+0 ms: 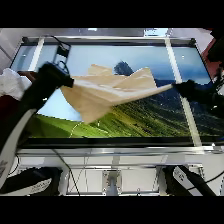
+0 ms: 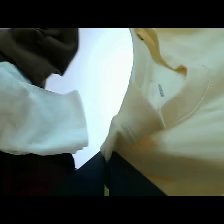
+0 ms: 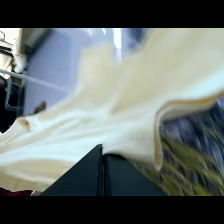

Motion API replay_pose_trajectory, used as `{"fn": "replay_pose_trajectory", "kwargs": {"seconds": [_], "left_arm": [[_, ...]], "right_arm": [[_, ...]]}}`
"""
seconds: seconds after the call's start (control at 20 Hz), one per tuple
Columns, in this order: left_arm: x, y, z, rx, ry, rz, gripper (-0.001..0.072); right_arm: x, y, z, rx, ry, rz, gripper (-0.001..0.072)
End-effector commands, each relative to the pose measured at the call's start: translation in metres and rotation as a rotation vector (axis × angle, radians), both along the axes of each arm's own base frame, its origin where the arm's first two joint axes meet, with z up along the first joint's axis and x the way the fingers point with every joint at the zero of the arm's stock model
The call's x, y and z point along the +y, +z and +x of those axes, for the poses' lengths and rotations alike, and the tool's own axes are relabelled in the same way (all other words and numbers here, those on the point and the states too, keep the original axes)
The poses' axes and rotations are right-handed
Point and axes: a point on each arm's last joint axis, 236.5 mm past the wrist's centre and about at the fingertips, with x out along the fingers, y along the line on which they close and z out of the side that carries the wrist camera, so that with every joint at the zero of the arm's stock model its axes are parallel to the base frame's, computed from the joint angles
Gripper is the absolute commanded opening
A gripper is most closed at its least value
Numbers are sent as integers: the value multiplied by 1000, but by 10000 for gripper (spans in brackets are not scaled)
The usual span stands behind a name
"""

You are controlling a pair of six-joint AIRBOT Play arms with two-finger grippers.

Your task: Fold the shirts.

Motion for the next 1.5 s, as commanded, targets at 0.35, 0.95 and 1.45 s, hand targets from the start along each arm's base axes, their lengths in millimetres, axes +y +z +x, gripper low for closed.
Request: {"fn": "replay_pose_trajectory", "kwargs": {"seconds": [0.35, 0.95, 1.45], "left_arm": [[61, 267, -200, -712, -169, -489, 13], [17, -6, -62, 45, -45, -44, 12], [-13, -176, 91, 7, 13, -243, 18]], "right_arm": [[49, 328, -198, -834, -290, -638, 22], [-43, 140, -20, -210, -76, -366, 23], [-21, -101, 153, 8, -201, -461, 26]]}}
